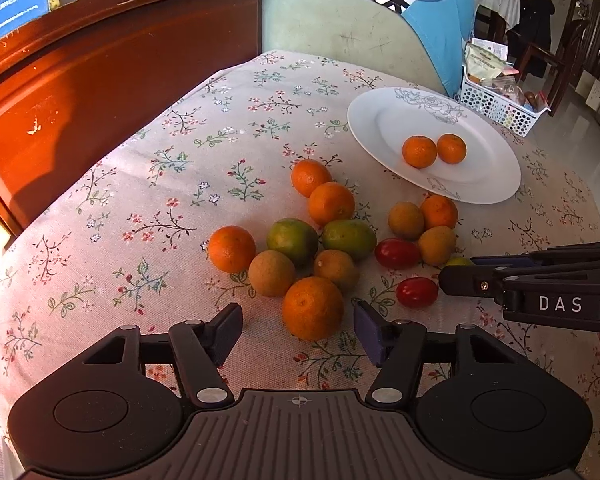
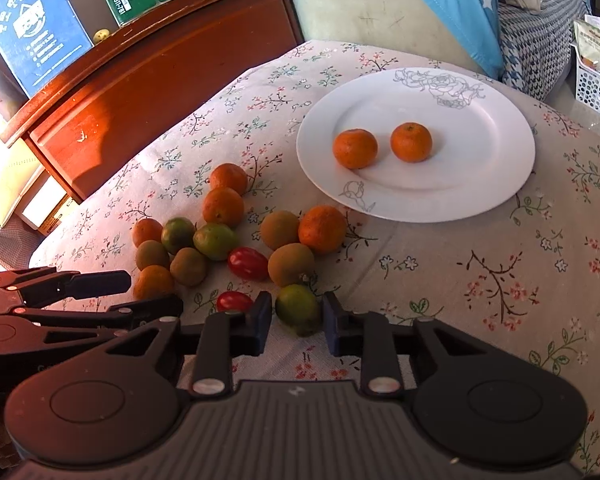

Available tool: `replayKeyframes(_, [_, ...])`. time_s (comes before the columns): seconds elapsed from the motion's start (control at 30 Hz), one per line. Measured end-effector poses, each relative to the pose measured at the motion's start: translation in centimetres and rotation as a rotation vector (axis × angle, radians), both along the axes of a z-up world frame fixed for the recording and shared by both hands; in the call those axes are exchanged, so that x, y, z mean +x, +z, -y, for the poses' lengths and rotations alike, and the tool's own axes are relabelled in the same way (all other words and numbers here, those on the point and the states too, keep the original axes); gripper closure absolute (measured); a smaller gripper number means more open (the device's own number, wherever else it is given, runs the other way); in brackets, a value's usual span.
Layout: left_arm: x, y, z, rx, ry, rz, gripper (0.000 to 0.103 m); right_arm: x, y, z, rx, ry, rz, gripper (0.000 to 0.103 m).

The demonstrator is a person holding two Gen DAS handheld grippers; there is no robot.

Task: Organize fruits
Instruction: 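Close the right tool on a green fruit while the left tool grasps an orange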

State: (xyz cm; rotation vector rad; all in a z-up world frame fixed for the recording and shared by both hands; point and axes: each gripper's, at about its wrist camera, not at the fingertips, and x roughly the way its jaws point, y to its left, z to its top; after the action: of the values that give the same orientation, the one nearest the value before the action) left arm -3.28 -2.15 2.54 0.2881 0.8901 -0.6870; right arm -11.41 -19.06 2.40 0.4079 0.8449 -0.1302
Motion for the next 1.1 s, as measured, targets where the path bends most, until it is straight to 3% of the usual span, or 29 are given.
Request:
replayKeyframes(0.27, [-0.2,-0.2,0.8,0.004,-0.016,0.03,0.053,0.1,0.0,-0.2,-0.01,-0.002,0.002,0.074])
replayKeyframes(0.33, [-0.5,-0.2,0.9,0.01,-0.023,0.04,0.066,0.1,0.0,-0.4,-0.021,0.003,-0.003,0.074])
replayKeyframes(0.4, [-0.7,-0.1,1.0,0.005,-0.029,0.043,0.073,0.1,0.0,-0.5,-0.022,-0.003,-0.007,0.075])
replayKeyframes(1.1, [-1.5,1.5,0.8,-0.018,-0.012,0.063,0.073,-0.7,1.8,-0.8,-0.038,0.031,0.037,0.079])
